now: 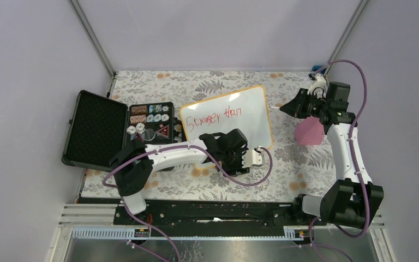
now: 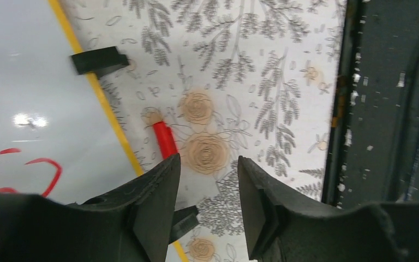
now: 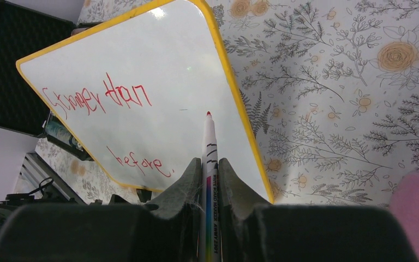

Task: Write a sentence on the whiteboard
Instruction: Close the whiteboard marker at the center of the board.

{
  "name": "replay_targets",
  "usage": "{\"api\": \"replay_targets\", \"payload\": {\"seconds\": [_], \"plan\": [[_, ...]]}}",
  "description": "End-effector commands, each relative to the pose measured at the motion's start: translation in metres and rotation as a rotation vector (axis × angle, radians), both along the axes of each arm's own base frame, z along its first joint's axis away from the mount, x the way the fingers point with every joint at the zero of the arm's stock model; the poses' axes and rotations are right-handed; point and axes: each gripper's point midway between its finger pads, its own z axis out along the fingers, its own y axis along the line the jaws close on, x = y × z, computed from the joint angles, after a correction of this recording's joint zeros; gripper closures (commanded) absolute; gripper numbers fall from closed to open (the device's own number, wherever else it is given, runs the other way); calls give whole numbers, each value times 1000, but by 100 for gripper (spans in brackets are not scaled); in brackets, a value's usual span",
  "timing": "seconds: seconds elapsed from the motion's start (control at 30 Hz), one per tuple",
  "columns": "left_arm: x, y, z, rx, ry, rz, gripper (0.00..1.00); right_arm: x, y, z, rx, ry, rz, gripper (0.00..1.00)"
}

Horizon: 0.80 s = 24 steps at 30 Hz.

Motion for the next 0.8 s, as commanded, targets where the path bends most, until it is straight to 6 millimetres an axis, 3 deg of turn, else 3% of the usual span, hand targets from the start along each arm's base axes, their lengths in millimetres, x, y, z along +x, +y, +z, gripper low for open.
{"api": "replay_targets", "payload": {"seconds": [0.0,0.5,0.77], "plan": [[28,-11,4,-30,-125,50,52,6,-2,28,-6,-93,-3,100],[41,-6,-35,60,-152,77,58,4,-4,29,-11,-102,-8,100],[31,0,-53,105,-99,59,62,5,-5,30,-14,-105,-12,100]]}}
